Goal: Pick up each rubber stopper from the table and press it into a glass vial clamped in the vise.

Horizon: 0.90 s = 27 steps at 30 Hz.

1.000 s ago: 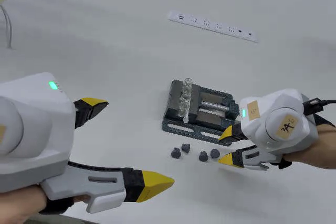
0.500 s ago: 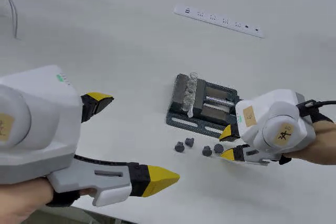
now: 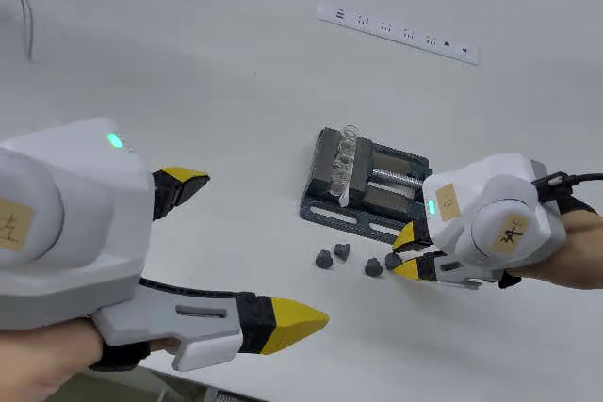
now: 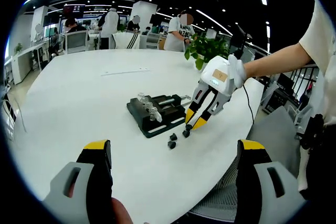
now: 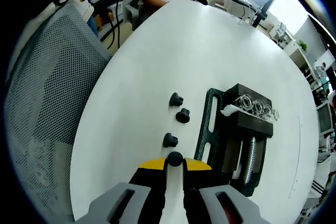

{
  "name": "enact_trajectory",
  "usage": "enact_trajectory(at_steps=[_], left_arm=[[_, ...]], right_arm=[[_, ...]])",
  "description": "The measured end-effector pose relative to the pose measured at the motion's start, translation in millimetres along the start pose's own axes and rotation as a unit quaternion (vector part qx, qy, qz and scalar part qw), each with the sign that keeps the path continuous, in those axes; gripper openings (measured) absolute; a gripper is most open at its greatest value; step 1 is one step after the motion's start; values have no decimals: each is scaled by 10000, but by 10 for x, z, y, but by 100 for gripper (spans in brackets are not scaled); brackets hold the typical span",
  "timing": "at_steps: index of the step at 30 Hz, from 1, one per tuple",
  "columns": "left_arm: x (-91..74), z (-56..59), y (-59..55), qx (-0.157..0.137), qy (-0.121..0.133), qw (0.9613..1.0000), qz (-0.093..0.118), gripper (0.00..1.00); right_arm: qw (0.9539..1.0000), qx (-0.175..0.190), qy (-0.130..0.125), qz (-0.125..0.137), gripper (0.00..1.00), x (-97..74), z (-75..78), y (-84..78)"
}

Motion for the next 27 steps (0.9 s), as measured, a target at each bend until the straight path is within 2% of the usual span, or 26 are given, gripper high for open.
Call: enact_trajectory(at_steps=[3,27], left_arm=[[2,0,0,-20,-7,10000,5,99],[13,33,-48,-173,-61,9998,42,99]], right_arm=[[10000,-16,8,0,10,-3,4,4],[9996,-109,226,-95,8,-9,-4,29]])
Point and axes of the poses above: the centre of the closed fingertips' face, and the gripper's own axes: x roughly forward along the fingers, z roughly to its right, y roughly out of its top, the point moved 10 cm from there along -x, roughly backward along the fingers, and after that the axes turned 15 degrees about -z, right-handed, at the moved point
